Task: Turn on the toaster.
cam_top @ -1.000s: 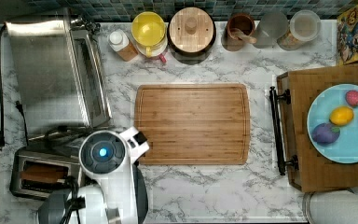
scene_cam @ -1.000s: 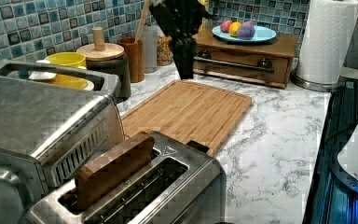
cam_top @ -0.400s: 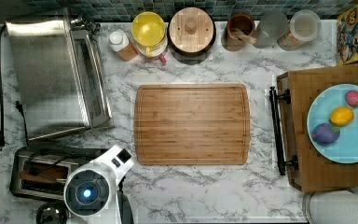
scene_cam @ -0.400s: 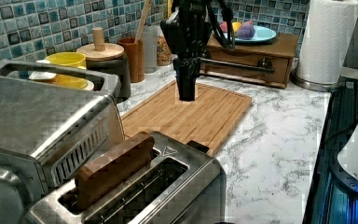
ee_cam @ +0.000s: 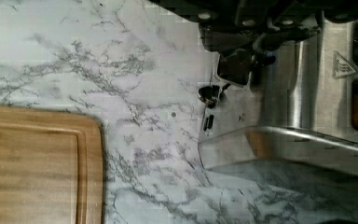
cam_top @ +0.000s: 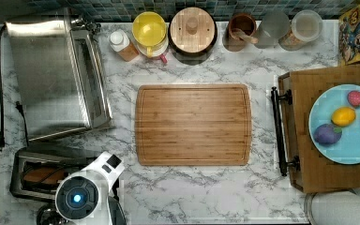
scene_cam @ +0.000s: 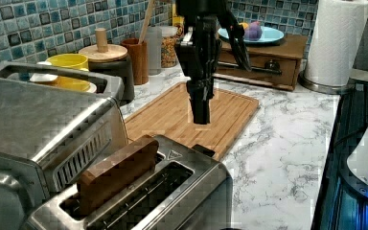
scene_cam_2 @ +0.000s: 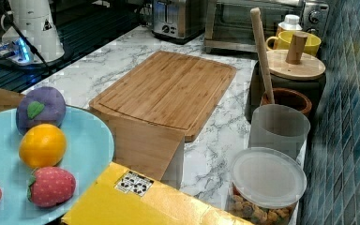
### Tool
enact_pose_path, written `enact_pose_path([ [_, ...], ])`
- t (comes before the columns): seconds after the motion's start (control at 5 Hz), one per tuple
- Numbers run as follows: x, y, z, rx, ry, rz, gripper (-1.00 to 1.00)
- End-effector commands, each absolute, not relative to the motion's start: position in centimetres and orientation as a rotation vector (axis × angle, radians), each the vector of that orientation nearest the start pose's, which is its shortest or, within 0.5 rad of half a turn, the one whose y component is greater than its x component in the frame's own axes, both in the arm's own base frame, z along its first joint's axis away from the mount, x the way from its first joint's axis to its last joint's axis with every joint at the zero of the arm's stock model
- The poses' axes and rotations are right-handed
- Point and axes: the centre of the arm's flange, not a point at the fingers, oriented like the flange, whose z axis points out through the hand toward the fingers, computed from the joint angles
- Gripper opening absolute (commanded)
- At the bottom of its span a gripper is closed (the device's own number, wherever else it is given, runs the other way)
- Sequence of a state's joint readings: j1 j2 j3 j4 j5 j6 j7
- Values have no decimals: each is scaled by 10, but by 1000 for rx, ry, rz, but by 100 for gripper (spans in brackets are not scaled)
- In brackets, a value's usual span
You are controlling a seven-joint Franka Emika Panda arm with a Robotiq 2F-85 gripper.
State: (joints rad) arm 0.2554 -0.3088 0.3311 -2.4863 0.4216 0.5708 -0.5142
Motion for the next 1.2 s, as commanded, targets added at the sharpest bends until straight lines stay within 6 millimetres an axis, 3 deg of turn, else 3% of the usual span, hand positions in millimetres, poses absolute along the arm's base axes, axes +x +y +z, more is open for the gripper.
enact_pose_path([
  [0.2,338,249,367,-2844,-130,272,-100],
  [0.6,332,247,379,-2731,-138,192,-100],
  [1.2,337,258,359,-2811,-102,178,-100],
])
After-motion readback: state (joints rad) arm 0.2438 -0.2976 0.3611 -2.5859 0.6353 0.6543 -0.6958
